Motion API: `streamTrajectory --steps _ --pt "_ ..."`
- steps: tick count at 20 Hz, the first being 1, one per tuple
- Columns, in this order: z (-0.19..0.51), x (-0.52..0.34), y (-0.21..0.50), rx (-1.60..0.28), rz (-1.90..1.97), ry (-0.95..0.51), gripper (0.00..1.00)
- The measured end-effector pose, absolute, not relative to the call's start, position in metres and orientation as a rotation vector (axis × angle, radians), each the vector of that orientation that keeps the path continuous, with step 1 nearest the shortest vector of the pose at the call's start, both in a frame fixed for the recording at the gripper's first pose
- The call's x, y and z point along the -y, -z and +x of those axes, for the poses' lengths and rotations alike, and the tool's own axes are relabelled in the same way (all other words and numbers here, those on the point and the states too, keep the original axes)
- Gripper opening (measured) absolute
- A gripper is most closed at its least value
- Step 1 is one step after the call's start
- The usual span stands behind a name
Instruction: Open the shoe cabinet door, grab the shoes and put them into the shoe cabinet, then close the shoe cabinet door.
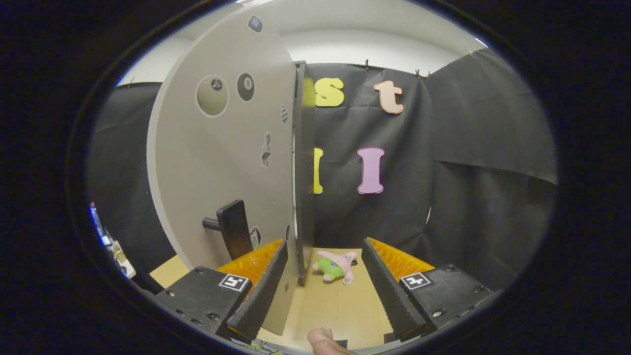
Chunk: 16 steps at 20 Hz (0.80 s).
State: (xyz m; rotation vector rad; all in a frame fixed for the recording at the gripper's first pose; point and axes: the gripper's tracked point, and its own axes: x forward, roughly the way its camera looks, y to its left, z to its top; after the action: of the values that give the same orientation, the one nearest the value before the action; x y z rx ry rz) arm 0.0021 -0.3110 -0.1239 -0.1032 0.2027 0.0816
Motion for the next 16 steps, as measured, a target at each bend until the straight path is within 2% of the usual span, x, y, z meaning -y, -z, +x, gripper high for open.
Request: streamTrajectory --steps 5,11,16 --pt "-0.007 0.259 0.138 -0.264 -0.002 -0.137 0.97" --pt "-0.005 0.202 0.137 -0.256 -0.037 -0.138 0.96" --pt "0.001 0.153 0.115 -0.172 -0.102 -0.134 0.97"
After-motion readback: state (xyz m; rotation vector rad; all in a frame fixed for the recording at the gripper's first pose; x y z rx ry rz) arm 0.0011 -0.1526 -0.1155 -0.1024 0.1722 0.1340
